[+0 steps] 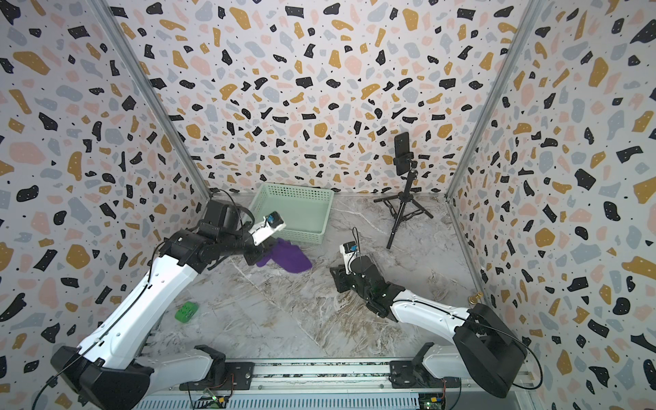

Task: Fold the square dishcloth
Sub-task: Place the cleaning item at the center of the board.

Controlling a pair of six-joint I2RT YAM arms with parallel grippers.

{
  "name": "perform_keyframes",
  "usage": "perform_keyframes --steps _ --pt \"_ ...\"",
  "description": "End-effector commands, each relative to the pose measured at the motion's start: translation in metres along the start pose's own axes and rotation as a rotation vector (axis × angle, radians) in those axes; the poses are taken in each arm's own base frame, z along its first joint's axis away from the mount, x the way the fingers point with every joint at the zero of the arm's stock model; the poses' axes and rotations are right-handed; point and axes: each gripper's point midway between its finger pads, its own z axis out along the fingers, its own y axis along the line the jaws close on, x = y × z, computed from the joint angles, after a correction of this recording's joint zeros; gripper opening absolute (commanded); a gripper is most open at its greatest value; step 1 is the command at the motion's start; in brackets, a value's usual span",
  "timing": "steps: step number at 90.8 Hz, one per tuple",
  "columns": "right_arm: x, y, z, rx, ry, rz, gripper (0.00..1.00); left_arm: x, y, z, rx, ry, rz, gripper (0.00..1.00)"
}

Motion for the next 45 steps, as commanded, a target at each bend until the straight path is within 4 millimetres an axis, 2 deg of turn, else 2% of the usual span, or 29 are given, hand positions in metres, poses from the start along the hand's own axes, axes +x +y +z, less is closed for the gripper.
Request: perform_keyframes --steps 1,12,31,38,45 --pt "-0.015 0.027 -0.007 -0.061 -0.085 -0.169 0.51 0.022 -0.046 0.005 0.150 -0.016 0.130 0.00" --pt "-0.005 0.055 -0.006 -0.183 -0.074 -0.260 0.58 0.038 -0.072 0.000 0.214 -0.033 0.212 0.00" --pt "0.034 0.112 0.002 -0.522 0.061 -0.318 0.57 0.051 -0.110 -0.027 0.321 -0.082 0.376 0.00" --pt "0.043 0.136 -0.006 -0.668 0.074 -0.328 0.57 0.057 -0.120 -0.033 0.356 -0.089 0.428 0.00" --pt "0.046 0.155 -0.018 -0.779 0.051 -0.344 0.57 0.058 -0.119 -0.032 0.360 -0.080 0.427 0.00"
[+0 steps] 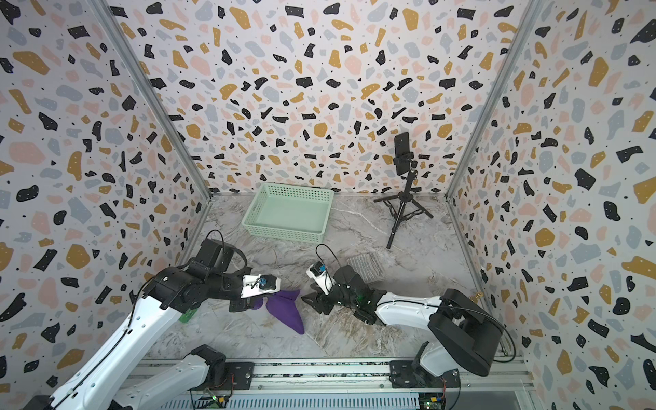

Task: Fold the square dishcloth
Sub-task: Place the cleaning item at the center of the board.

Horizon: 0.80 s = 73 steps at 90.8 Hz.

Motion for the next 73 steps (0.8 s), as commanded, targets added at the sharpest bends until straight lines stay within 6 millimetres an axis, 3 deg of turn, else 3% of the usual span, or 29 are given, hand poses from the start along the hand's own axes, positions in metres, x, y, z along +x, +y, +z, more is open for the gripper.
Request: perform_keyframes --steps 1,10,37,43,50,65,73 --pt "-0.030 0.056 -0.004 -0.267 -0.107 -0.112 0.57 0.000 -0.017 0.002 0.080 -0.022 0.065 0.00" --pt "-0.031 0.078 -0.009 -0.364 -0.119 -0.135 0.58 -0.004 -0.002 0.005 0.022 -0.035 0.049 0.00" --pt "-0.036 0.095 -0.004 -0.460 -0.122 -0.096 0.47 -0.011 0.000 0.007 0.019 -0.066 0.047 0.00" --pt "-0.037 0.094 0.001 -0.448 -0.113 -0.085 0.37 -0.011 0.001 0.008 0.018 -0.065 0.034 0.00" --pt "-0.039 0.085 0.007 -0.390 -0.106 -0.072 0.15 -0.011 -0.003 0.007 0.030 -0.063 0.029 0.00" --pt "-0.040 0.078 0.001 -0.322 -0.098 -0.108 0.00 -0.009 -0.034 -0.004 0.132 -0.058 0.083 0.00" --pt "-0.039 0.076 -0.007 -0.290 -0.088 -0.155 0.00 -0.006 -0.047 -0.009 0.177 -0.046 0.120 0.00"
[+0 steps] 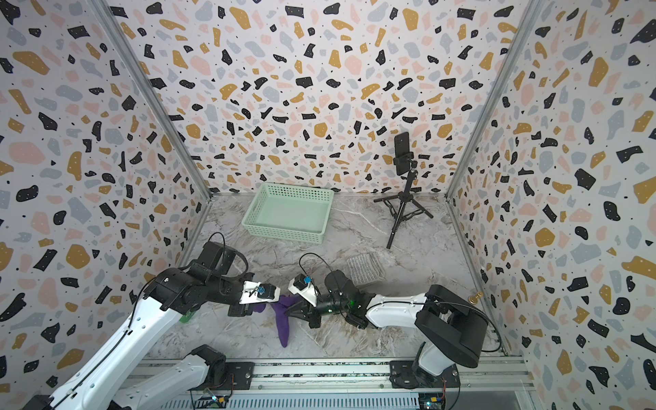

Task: Fold the square dishcloth
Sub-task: Place the cleaning item at the center of the board.

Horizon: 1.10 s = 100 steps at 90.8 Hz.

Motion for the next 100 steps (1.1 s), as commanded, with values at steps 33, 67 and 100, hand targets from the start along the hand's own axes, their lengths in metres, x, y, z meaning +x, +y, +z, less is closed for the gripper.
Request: perform_keyframes --steps 33,67,100 --pt "0.035 -0.051 -0.001 0.262 0.206 -0.093 0.70 -0.017 -0.050 -0.029 0.145 -0.054 0.150 0.00" --pt "-0.003 0.021 0.030 -0.112 -0.028 -0.097 0.48 -0.021 -0.050 -0.028 0.134 -0.084 0.186 0.00" --pt "-0.044 -0.001 -0.016 0.206 -0.011 -0.129 0.00 -0.010 0.004 -0.027 -0.091 0.038 0.211 0.00"
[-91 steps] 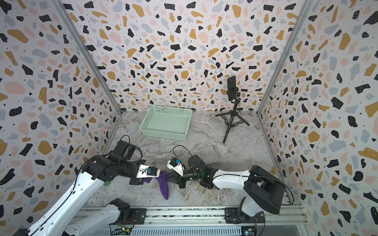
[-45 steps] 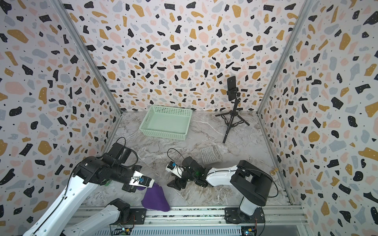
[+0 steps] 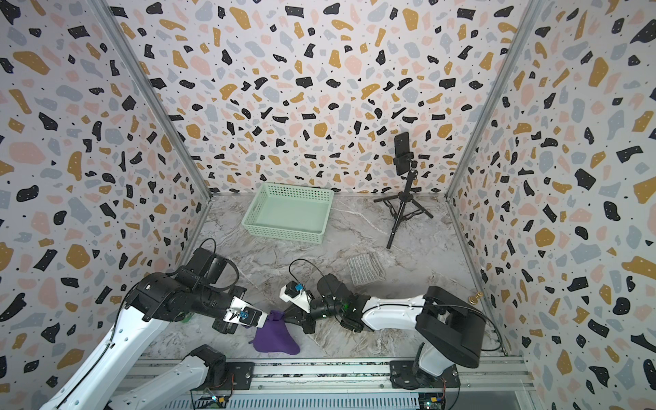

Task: Fold the square dishcloth
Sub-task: Place the cleaning item at the center of the board.

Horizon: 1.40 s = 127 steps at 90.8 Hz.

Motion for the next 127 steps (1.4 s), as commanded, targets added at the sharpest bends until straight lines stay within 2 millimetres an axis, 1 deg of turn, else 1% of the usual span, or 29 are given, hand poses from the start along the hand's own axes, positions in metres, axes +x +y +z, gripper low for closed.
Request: perform_keyframes --steps 1,4,7,16,19,22,27,32,36,40,43,46,48,55,56,59,62,65,72,82,88,93,97,100,103,109,119,123,127 --pt "-0.030 -0.025 -0.027 0.221 0.000 -0.044 0.00 0.010 0.038 -0.006 -0.163 0.087 0.030 0.00" --pt "-0.037 -0.032 -0.035 0.287 0.005 -0.065 0.00 0.015 0.048 -0.007 -0.206 0.121 0.036 0.00" --pt "-0.045 -0.044 -0.045 0.382 0.005 -0.080 0.00 0.021 0.058 -0.008 -0.246 0.153 0.048 0.00" --pt "-0.072 -0.073 -0.074 0.624 -0.003 -0.131 0.00 0.035 0.096 -0.013 -0.398 0.246 0.087 0.00" --pt "-0.078 -0.081 -0.081 0.688 0.004 -0.146 0.00 0.038 0.111 -0.018 -0.457 0.272 0.087 0.00" --pt "-0.085 -0.099 -0.095 0.774 0.009 -0.149 0.00 0.040 0.128 -0.025 -0.526 0.298 0.091 0.00" --pt "-0.094 -0.114 -0.107 0.865 0.028 -0.168 0.00 0.041 0.152 -0.035 -0.618 0.331 0.094 0.00" --pt "-0.101 -0.127 -0.117 0.938 0.042 -0.178 0.00 0.046 0.169 -0.043 -0.687 0.377 0.085 0.00" --pt "-0.109 -0.131 -0.122 0.974 0.047 -0.199 0.00 0.051 0.175 -0.046 -0.711 0.407 0.073 0.00" --pt "-0.111 -0.137 -0.126 1.017 0.064 -0.214 0.00 0.058 0.170 -0.043 -0.683 0.432 0.051 0.00" --pt "-0.111 -0.138 -0.127 1.027 0.074 -0.219 0.00 0.063 0.159 -0.035 -0.626 0.436 0.034 0.00" --pt "-0.107 -0.137 -0.126 1.016 0.084 -0.219 0.00 0.068 0.140 -0.026 -0.542 0.438 0.010 0.00" --pt "-0.105 -0.135 -0.123 0.996 0.088 -0.219 0.00 0.071 0.126 -0.018 -0.484 0.427 -0.001 0.03" --pt "-0.082 -0.124 -0.112 0.930 0.131 -0.202 0.00 0.081 0.080 0.006 -0.331 0.393 -0.027 0.11" --pt "-0.073 -0.123 -0.109 0.920 0.149 -0.201 0.00 0.083 0.073 0.010 -0.312 0.387 -0.028 0.12" --pt "-0.058 -0.117 -0.105 0.898 0.181 -0.197 0.00 0.090 0.054 0.021 -0.258 0.377 -0.037 0.14" --pt "-0.041 -0.104 -0.094 0.859 0.215 -0.197 0.00 0.097 0.036 0.030 -0.214 0.375 -0.033 0.16" --pt "-0.021 -0.095 -0.089 0.836 0.247 -0.181 0.00 0.107 0.019 0.039 -0.178 0.382 -0.033 0.18" --pt "0.023 -0.063 -0.073 0.742 0.303 -0.137 0.00 0.128 -0.013 0.055 -0.096 0.415 -0.047 0.20" --pt "0.079 -0.024 -0.060 0.644 0.352 -0.019 0.00 0.141 -0.056 0.059 0.056 0.452 -0.137 0.32" --pt "0.104 -0.004 -0.052 0.578 0.378 0.054 0.00 0.140 -0.069 0.056 0.094 0.458 -0.155 0.35" --pt "0.117 0.010 -0.046 0.509 0.407 0.119 0.00 0.139 -0.069 0.051 0.084 0.468 -0.170 0.37" --pt "0.122 0.020 -0.042 0.457 0.427 0.169 0.10 0.140 -0.062 0.047 0.053 0.489 -0.184 0.37" --pt "0.119 0.025 -0.043 0.437 0.431 0.190 0.21 0.141 -0.052 0.045 0.014 0.504 -0.190 0.37" --pt "0.111 0.028 -0.045 0.426 0.422 0.208 0.35 0.143 -0.040 0.044 -0.031 0.518 -0.196 0.37" --pt "0.097 0.027 -0.051 0.407 0.409 0.264 0.42 0.145 -0.009 0.044 -0.134 0.532 -0.204 0.37" --pt "0.068 0.012 -0.061 0.388 0.340 0.389 0.47 0.147 0.041 0.049 -0.258 0.528 -0.266 0.35" --pt "0.062 -0.003 -0.066 0.426 0.330 0.414 0.48 0.146 0.057 0.052 -0.281 0.519 -0.299 0.34" --pt "0.061 -0.024 -0.073 0.504 0.341 0.431 0.46 0.145 0.066 0.058 -0.263 0.508 -0.335 0.34"
